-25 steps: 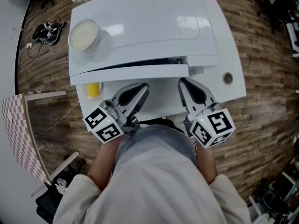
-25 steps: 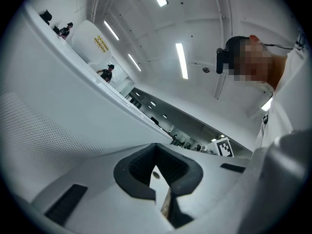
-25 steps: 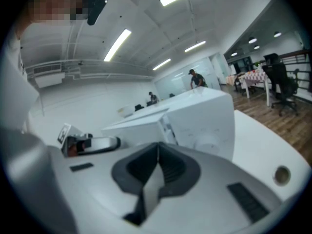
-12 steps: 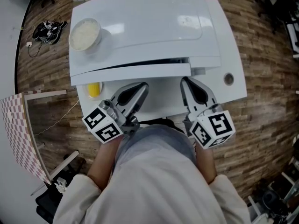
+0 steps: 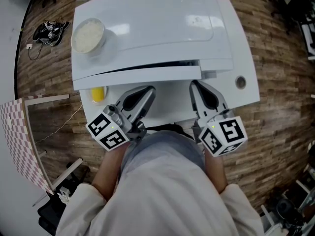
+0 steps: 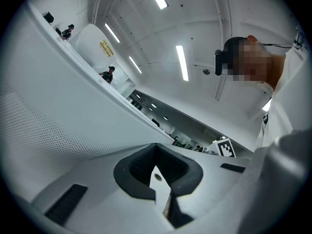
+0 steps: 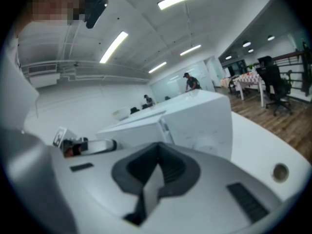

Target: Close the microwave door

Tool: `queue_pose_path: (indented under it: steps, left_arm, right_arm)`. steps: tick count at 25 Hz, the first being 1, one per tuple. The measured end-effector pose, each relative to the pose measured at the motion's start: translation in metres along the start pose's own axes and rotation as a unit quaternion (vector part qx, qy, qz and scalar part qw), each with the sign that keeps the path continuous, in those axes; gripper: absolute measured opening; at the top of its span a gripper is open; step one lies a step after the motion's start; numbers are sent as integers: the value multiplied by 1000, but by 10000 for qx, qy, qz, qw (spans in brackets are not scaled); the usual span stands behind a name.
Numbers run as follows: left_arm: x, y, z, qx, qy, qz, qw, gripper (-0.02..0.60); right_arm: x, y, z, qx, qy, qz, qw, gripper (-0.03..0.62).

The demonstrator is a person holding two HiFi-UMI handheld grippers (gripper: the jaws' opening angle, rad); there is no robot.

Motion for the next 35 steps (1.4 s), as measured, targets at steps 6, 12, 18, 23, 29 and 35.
queue_pose_path:
  steps: [6, 12, 18, 23, 29, 35]
  left_arm:
    - [0, 1, -1, 7, 11, 13, 10000, 14]
    - [-1, 2, 0, 18, 6, 19, 10000, 14]
    - [-3, 1, -1, 25, 22, 21, 10000, 14]
    - [-2, 1, -1, 24, 23, 37, 10000, 14]
    - [-5, -1, -3, -1, 77, 38, 10000, 14]
    - [-4, 0, -2, 18, 85, 39, 10000, 14]
  right_arm:
    - [-1, -1, -2, -23, 17, -2, 10000, 23]
    - [-2, -1, -2, -45, 16, 9, 10000, 23]
    - [0, -4, -7, -111, -33, -15, 9999, 23]
    - [1, -2, -9, -105, -37, -13, 9999, 23]
    - [0, -3, -8, -113, -26, -20, 9999, 23]
    - [1, -2, -12, -142, -69, -71, 9999, 23]
Point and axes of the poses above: the fingertips, and each gripper's own axes: z backward along the fingers, y to its left, x out of its top, the point moved 5 cm from there along z, backward along the fingers, and after that the axes turned 14 degrees about -y, right-handed, at the moved point
